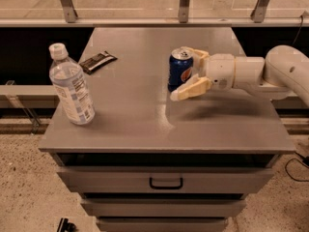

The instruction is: Knock pepsi can over

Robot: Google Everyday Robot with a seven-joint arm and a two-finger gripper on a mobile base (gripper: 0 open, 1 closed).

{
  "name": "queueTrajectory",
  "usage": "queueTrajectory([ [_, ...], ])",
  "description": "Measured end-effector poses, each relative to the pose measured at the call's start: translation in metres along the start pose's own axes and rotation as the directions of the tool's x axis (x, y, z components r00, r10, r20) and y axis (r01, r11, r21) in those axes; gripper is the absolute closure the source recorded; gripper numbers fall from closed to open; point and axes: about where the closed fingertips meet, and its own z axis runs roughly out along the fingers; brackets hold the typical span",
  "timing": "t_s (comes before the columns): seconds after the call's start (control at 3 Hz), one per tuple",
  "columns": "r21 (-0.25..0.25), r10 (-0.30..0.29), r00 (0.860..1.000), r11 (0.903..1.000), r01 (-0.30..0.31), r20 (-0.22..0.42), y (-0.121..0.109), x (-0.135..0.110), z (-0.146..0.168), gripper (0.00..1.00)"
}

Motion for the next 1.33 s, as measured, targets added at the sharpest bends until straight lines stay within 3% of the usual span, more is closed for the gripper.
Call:
queueTrajectory([
  [0.67, 0.020, 0.015, 0.999, 0.9997, -0.015, 0.041, -0.0020, 0.0066, -0.0021, 0.00],
  [1.33, 0.026, 0.012, 0.999, 0.9996, -0.013, 0.032, -0.0021, 0.0094, -0.0024, 0.34],
])
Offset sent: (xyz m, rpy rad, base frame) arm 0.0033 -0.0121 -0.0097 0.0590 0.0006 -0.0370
